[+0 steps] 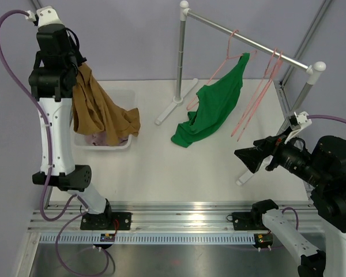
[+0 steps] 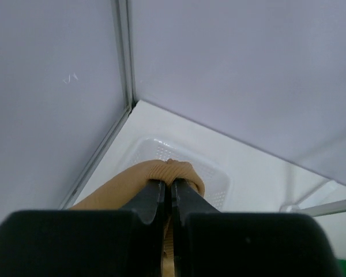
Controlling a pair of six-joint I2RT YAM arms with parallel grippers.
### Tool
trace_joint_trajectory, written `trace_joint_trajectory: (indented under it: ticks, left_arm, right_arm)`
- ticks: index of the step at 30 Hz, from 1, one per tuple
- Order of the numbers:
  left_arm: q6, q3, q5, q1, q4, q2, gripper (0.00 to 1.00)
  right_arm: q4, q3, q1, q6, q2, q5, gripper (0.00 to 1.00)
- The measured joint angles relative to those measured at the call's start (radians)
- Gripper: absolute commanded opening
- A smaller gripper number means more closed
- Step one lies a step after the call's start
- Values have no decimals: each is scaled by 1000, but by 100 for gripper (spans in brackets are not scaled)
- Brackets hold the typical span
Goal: Remove the tank top from the hanger
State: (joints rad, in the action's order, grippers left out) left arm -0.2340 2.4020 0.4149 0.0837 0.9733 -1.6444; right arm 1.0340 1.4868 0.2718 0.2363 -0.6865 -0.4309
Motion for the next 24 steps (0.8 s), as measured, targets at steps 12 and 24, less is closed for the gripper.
trace_joint_trajectory:
  ticks: [12, 24]
  left_arm:
    - [-81, -17, -201, -183, 35, -270, 0]
    - [-130, -470, -229, -135, -32, -274, 0]
  right_arm:
    - [-21, -37, 0, -1, -30, -2, 99]
    - [-124, -145, 0, 51, -25, -64, 100]
